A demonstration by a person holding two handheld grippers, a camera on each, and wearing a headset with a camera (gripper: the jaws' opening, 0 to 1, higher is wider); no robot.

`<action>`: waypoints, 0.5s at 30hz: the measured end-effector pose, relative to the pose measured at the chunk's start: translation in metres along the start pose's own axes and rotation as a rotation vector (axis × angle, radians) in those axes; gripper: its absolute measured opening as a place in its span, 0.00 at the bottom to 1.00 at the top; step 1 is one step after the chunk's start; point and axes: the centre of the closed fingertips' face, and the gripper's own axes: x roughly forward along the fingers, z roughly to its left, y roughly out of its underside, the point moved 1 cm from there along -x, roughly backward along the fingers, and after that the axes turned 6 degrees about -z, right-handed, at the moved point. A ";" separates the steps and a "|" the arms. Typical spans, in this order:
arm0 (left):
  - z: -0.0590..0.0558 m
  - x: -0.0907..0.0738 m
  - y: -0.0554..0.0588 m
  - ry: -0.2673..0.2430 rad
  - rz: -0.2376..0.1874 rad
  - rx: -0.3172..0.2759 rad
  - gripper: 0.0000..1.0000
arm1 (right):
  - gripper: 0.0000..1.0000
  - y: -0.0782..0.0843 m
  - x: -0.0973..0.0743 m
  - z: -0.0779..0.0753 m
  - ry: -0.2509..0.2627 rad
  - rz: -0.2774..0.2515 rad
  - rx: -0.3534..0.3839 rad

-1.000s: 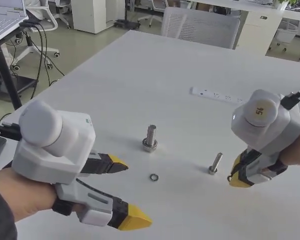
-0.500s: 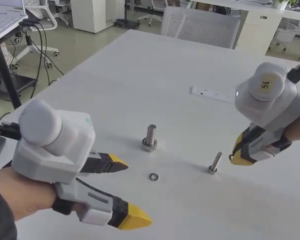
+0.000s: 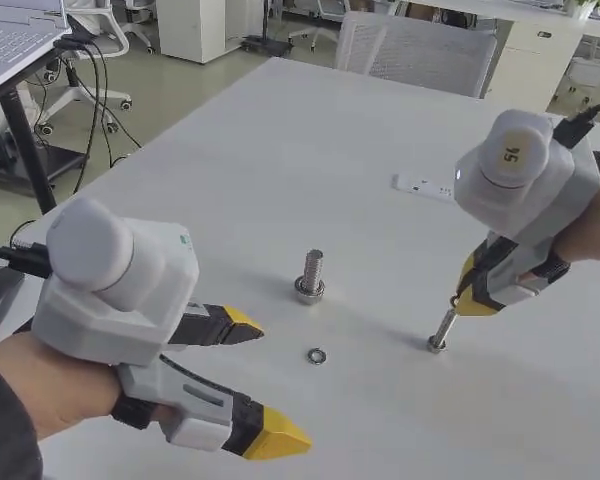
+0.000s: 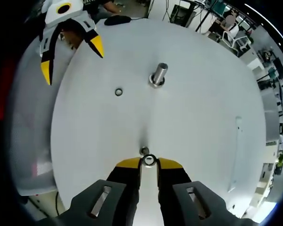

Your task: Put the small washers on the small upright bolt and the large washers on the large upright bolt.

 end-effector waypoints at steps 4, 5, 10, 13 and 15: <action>0.000 0.000 0.000 0.000 0.001 -0.001 0.71 | 0.14 0.001 0.002 0.001 -0.009 0.005 -0.004; 0.000 0.000 0.000 -0.001 0.001 -0.001 0.71 | 0.14 0.001 0.003 0.001 -0.012 0.008 -0.004; 0.000 0.000 0.000 -0.002 0.003 -0.002 0.71 | 0.14 0.004 0.004 0.000 -0.015 0.014 -0.008; 0.000 0.000 0.001 -0.003 0.005 -0.002 0.71 | 0.14 0.003 0.006 0.000 -0.019 0.015 -0.009; 0.000 -0.001 0.001 -0.003 0.005 -0.003 0.71 | 0.14 0.003 0.007 0.000 -0.022 0.016 -0.010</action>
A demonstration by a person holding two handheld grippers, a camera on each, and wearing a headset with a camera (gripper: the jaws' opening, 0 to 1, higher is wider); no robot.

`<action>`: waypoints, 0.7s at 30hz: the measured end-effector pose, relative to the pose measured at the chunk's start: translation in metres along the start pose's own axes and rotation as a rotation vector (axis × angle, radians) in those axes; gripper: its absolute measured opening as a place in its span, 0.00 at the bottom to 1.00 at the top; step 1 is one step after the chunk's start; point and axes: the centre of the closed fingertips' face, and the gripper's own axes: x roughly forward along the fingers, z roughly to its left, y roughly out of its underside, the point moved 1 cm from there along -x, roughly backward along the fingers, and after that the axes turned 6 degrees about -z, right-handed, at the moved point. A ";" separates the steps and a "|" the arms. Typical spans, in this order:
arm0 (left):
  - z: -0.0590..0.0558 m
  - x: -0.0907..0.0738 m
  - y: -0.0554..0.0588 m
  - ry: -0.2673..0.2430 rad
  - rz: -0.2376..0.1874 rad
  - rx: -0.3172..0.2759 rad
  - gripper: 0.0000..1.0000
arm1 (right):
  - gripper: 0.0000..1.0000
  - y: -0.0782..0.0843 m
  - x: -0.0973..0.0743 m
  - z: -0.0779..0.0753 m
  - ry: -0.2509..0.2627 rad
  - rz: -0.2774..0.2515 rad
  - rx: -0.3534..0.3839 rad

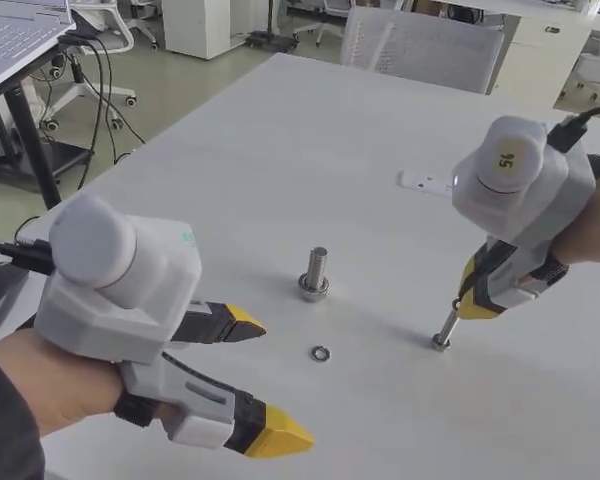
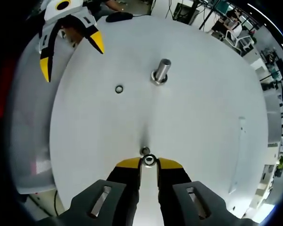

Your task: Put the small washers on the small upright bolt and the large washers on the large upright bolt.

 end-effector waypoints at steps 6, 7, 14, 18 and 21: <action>0.001 -0.002 0.001 -0.002 0.000 -0.002 0.70 | 0.14 0.000 0.003 -0.001 -0.005 0.005 -0.003; 0.001 -0.002 0.001 -0.002 0.000 -0.002 0.70 | 0.14 -0.001 0.003 -0.001 -0.005 0.005 -0.002; 0.001 -0.003 0.002 -0.003 0.001 -0.001 0.70 | 0.14 0.000 0.006 0.001 -0.010 0.009 0.003; 0.001 -0.004 0.002 -0.004 0.001 -0.002 0.70 | 0.14 0.000 0.008 0.002 -0.012 0.013 0.003; 0.001 -0.004 0.002 -0.004 0.002 -0.002 0.70 | 0.14 0.000 0.011 0.002 -0.017 0.013 0.004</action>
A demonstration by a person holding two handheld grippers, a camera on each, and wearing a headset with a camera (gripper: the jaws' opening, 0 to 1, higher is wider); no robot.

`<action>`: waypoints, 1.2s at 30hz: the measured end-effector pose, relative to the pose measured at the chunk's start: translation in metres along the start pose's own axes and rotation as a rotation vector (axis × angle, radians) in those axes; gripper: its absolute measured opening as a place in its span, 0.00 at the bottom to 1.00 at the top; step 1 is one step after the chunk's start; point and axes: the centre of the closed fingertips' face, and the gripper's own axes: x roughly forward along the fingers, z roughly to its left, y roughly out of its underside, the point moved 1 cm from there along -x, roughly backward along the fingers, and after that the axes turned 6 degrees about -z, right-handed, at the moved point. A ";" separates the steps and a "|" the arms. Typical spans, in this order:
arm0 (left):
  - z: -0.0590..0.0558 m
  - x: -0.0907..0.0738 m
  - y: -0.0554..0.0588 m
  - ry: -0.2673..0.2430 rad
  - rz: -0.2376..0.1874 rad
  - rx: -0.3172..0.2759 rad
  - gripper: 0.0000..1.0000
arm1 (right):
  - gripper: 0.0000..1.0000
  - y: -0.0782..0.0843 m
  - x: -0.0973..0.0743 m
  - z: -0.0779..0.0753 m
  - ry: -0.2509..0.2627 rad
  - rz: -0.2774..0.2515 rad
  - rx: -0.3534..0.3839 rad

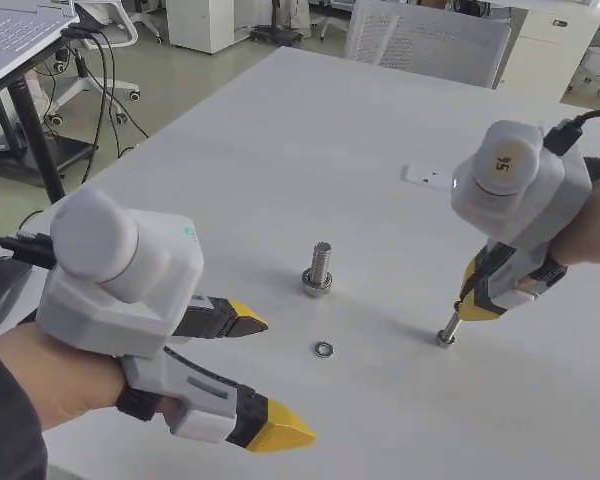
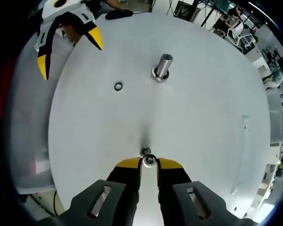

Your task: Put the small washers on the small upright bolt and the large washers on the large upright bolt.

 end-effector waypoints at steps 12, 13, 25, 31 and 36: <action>0.000 0.000 0.000 -0.001 0.001 -0.002 0.70 | 0.14 0.004 0.018 0.003 -0.023 0.008 0.015; 0.000 -0.001 0.001 -0.001 0.001 -0.003 0.70 | 0.14 0.004 0.019 0.004 -0.025 0.010 0.015; 0.000 -0.002 0.002 -0.003 0.007 -0.008 0.70 | 0.14 0.009 0.039 0.010 -0.057 0.020 0.030; 0.001 -0.001 0.002 -0.002 0.010 -0.010 0.70 | 0.14 0.010 0.039 0.010 -0.064 0.018 0.033; 0.003 -0.002 0.002 -0.003 0.013 -0.009 0.70 | 0.14 0.010 0.040 0.007 -0.067 0.014 0.039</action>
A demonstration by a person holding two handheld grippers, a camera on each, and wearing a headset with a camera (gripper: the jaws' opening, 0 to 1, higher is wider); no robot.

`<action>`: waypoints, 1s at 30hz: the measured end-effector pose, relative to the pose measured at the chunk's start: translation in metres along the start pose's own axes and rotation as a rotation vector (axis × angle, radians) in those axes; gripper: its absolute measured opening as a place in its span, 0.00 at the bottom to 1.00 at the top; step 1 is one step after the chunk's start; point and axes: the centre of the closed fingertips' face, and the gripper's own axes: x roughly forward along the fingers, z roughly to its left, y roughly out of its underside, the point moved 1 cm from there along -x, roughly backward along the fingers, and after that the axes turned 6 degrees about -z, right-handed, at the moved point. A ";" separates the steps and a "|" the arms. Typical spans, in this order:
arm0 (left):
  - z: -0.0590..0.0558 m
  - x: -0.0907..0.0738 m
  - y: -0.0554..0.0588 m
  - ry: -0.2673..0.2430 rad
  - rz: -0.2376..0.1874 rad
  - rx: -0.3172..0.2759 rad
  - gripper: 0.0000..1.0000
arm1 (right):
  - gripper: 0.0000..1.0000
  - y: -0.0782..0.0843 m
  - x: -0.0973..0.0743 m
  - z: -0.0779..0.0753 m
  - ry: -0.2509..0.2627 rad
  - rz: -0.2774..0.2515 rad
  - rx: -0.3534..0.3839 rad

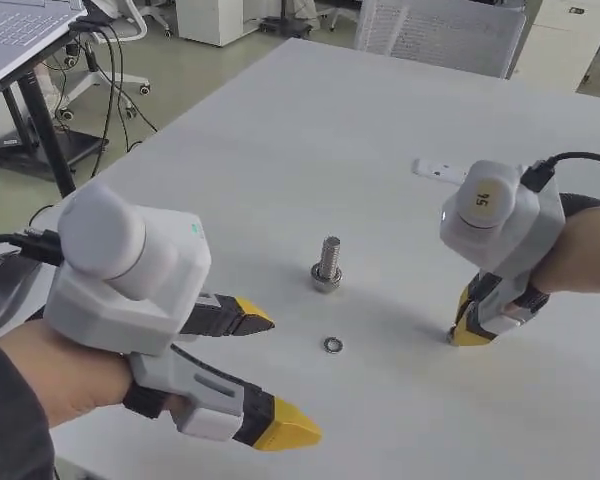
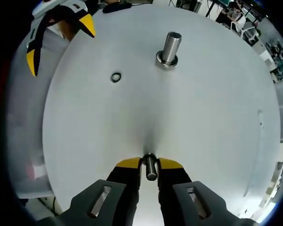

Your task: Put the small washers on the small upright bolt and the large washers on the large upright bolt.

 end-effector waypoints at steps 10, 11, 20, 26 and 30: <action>0.000 0.000 -0.002 0.002 0.002 0.000 0.70 | 0.16 -0.002 -0.006 0.002 0.007 -0.014 0.009; 0.000 0.000 -0.002 0.003 0.003 0.001 0.70 | 0.16 -0.002 -0.007 0.002 0.009 -0.014 0.010; -0.002 0.002 -0.003 0.007 0.003 0.005 0.70 | 0.16 0.011 -0.013 -0.002 0.024 -0.011 0.035; -0.003 0.002 -0.002 0.008 0.001 0.007 0.70 | 0.17 0.021 -0.017 -0.001 0.034 -0.003 0.055; -0.003 0.002 -0.002 0.010 -0.001 0.008 0.70 | 0.17 0.027 -0.020 0.003 0.037 -0.004 0.065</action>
